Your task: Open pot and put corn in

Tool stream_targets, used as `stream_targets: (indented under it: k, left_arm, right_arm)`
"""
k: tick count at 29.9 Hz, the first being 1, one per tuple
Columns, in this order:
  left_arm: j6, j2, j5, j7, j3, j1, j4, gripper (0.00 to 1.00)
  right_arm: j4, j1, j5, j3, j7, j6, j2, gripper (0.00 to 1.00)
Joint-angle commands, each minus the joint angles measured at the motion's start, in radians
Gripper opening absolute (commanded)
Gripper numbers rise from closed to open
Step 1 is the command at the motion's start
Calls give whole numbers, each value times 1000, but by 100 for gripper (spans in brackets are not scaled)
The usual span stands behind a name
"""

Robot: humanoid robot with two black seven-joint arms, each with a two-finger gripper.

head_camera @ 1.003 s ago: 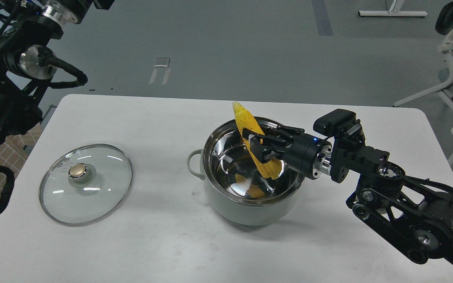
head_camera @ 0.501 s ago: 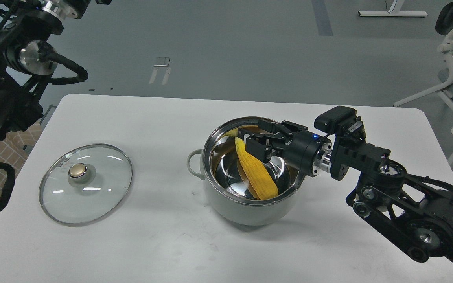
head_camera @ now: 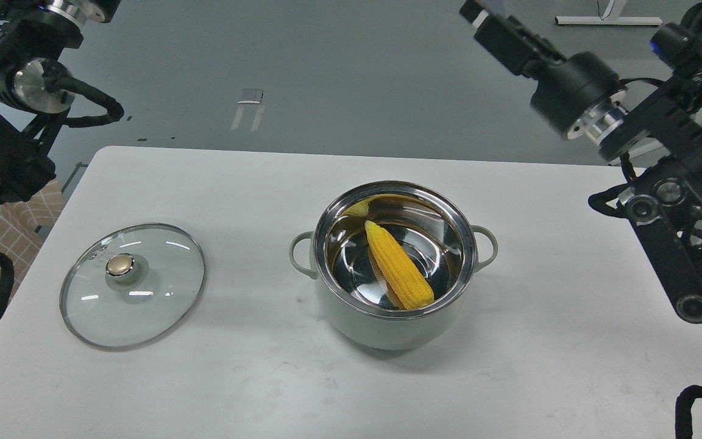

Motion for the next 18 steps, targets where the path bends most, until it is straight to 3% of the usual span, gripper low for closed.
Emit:
stream_targets:
  k: [1, 10, 15, 18]
  left_arm:
    - [-1, 5, -35, 6, -59, 25, 0, 98]
    - [2, 7, -55, 10, -68, 76, 3, 98]
    - [4, 7, -55, 12, -57, 91, 6, 98]
    - [4, 4, -52, 15, -53, 108, 3, 98]
  right_arm:
    - [-109, 64, 202, 70, 0, -2, -5, 100]
    - [-583, 268, 703, 162, 3, -2, -53, 100]
    - [-682, 272, 898, 165, 4, 4, -65, 100]
    - [-674, 255, 904, 162, 4, 5, -65, 100]
